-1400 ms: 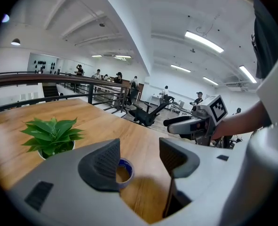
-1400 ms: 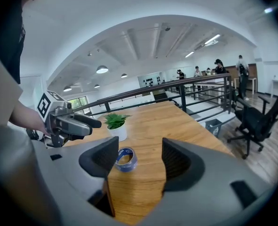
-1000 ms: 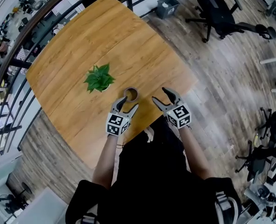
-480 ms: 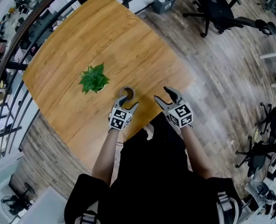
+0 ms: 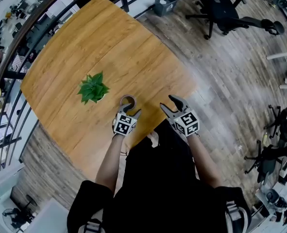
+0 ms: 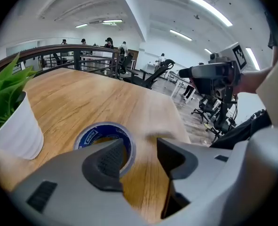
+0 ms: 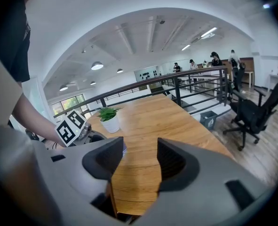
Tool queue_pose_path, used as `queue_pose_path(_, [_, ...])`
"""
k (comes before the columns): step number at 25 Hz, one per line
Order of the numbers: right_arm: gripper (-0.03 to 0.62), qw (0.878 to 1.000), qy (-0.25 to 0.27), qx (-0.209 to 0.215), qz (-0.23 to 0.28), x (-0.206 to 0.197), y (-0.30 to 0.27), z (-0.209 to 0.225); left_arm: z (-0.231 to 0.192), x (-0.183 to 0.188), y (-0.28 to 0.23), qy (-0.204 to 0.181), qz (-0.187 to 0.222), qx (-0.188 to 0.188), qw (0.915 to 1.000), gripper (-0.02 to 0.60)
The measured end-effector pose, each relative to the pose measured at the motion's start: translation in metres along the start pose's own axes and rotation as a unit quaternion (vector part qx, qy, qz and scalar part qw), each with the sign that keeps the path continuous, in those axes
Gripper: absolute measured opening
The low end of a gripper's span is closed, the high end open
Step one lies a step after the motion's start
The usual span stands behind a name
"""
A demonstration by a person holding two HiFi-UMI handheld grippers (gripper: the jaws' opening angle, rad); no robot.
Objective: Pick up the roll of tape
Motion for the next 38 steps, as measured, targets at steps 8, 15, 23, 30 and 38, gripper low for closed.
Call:
queue_pose_path(8, [0.224, 1.000, 0.000, -0.002, -0.004, -0.001, 0.003, 0.005, -0.006, -0.001, -0.008, -0.018, -0.021, 0.030, 0.9992, 0.151])
queue_pose_path(15, [0.221, 1.000, 0.003, 0.009, -0.007, 0.000, -0.003, 0.006, -0.009, -0.004, -0.011, -0.029, -0.040, 0.055, 0.9973, 0.069])
queue_pose_path(23, [0.217, 1.000, 0.011, 0.010, 0.000, 0.011, -0.005, 0.001, -0.010, -0.004, -0.012, -0.036, -0.053, 0.053, 0.9965, 0.060])
queue_pose_path(30, [0.216, 1.000, 0.011, -0.001, 0.004, 0.011, 0.001, 0.000, -0.010, -0.006, -0.010, -0.050, -0.055, 0.047, 0.9961, 0.057])
queue_pose_path(38, [0.210, 1.000, 0.011, -0.004, 0.014, 0.015, 0.002, -0.008, -0.008, -0.002, 0.006, -0.050, -0.040, 0.051, 0.9967, 0.055])
Point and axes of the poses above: the fingertips, and each gripper's own axes: y backward along the fingers, z to its right, x out of its top, the point moved 4 cm from there along y, backward along the fingers, and after that the axes turned 2 degrees about z, right-handed, at the moved point
